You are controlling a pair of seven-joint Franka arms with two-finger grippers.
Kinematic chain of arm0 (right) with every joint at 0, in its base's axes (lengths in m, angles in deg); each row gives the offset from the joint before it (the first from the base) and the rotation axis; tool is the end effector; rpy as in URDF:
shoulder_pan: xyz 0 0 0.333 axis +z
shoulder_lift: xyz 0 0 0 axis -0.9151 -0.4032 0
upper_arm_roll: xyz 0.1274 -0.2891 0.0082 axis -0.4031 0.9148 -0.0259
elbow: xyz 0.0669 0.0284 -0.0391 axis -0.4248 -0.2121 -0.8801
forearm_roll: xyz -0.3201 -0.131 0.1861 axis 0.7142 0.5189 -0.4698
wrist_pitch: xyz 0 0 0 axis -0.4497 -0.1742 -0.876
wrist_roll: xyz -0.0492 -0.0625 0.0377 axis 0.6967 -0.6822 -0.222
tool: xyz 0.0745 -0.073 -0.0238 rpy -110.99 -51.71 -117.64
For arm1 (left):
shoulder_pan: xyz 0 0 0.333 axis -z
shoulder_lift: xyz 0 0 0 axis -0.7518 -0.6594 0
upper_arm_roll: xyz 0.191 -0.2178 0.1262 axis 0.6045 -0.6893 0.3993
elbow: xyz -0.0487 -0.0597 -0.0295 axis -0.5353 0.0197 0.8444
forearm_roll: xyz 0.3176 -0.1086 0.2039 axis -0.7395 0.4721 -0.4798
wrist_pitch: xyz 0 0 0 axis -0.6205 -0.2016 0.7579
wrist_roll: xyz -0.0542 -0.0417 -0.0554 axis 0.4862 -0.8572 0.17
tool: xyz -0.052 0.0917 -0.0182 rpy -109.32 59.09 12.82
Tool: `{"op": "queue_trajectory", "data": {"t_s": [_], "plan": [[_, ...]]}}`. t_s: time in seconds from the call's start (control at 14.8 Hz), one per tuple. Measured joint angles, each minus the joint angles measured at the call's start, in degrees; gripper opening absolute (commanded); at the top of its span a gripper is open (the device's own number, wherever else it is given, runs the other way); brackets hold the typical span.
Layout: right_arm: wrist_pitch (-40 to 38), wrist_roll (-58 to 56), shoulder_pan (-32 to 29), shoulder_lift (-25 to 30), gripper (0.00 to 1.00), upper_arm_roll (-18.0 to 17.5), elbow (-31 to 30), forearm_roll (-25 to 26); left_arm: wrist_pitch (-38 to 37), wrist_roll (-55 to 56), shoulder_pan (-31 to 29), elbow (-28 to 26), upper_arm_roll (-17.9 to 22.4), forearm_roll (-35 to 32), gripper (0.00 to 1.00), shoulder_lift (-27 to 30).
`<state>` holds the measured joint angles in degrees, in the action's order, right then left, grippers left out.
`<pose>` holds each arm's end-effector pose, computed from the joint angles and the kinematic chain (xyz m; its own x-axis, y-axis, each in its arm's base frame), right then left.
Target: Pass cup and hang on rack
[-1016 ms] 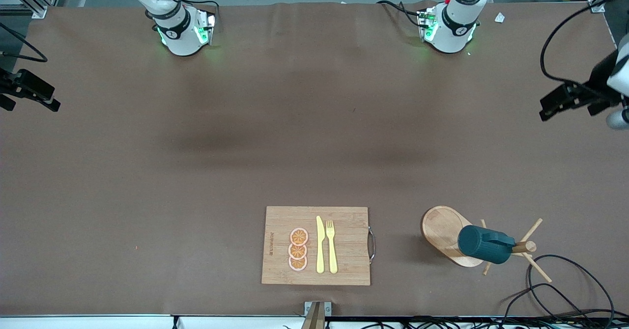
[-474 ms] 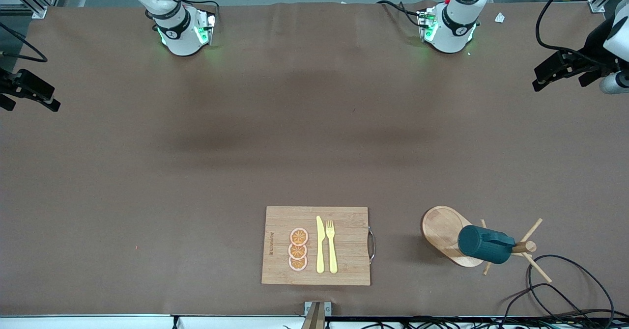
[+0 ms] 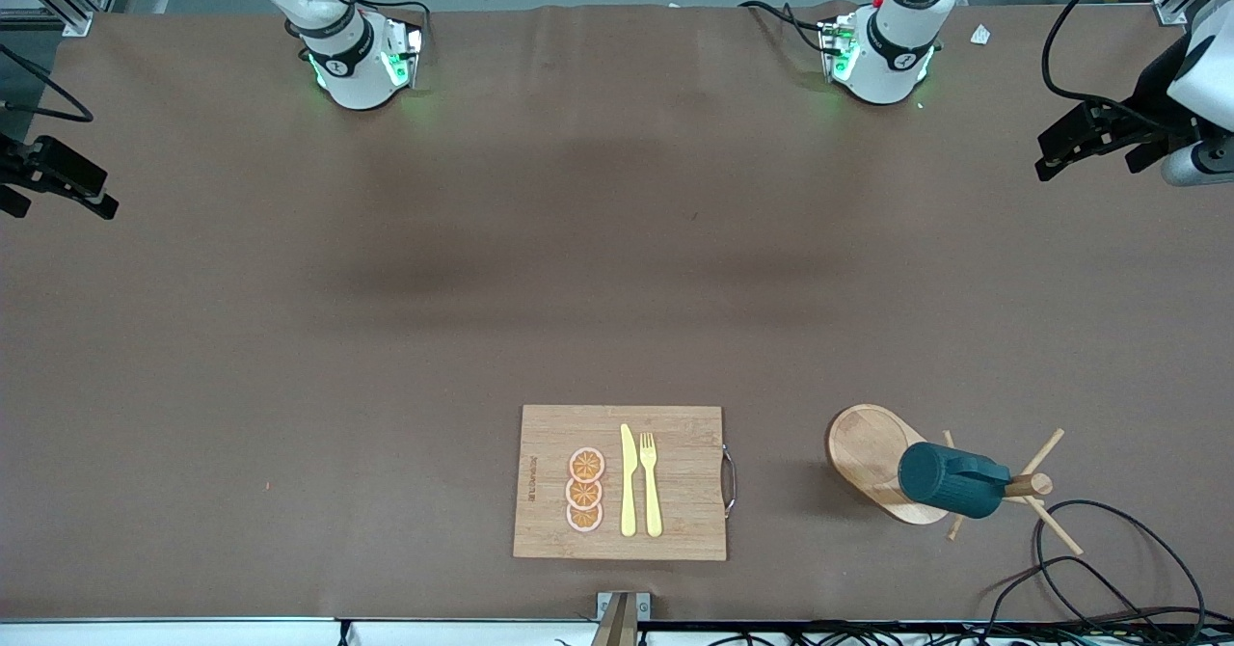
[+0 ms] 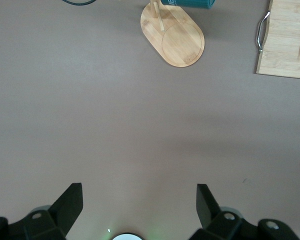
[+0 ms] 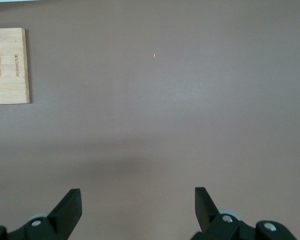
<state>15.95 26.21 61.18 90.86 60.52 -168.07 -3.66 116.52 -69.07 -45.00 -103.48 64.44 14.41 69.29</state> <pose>0.5439 -0.0346 0.6533 0.9960 -0.0442 0.0771 -0.0431 -0.9989 -0.0156 0.5255 -0.0594 0.6581 0.9971 0.0749 -0.0160 0.0748 -0.9972 -0.0070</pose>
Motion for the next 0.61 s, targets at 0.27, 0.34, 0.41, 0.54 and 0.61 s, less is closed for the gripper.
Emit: {"op": "queue_trajectory", "data": {"t_s": [0.27,0.34,0.41,0.54,0.61], "plan": [[0.0,0.0,0.0,0.0,1.0,0.0,0.0,0.0,0.0,0.0,-0.09,-0.49,0.08,0.0,1.0,0.16],[0.0,0.0,0.0,0.0,1.0,0.0,0.0,0.0,0.01,0.0,-0.11,-0.6,0.11,0.0,1.0,0.2],[0.0,0.0,0.0,0.0,1.0,0.0,0.0,0.0,0.01,0.0,-0.11,-0.68,0.11,0.0,1.0,0.22],[0.0,0.0,0.0,0.0,1.0,0.0,0.0,0.0,0.0,0.0,-0.04,-1.27,-0.08,0.0,1.0,0.52],[0.0,0.0,0.0,0.0,1.0,0.0,0.0,0.0,0.0,-0.04,-0.02,-1.58,-0.2,0.0,1.0,0.77]]}}
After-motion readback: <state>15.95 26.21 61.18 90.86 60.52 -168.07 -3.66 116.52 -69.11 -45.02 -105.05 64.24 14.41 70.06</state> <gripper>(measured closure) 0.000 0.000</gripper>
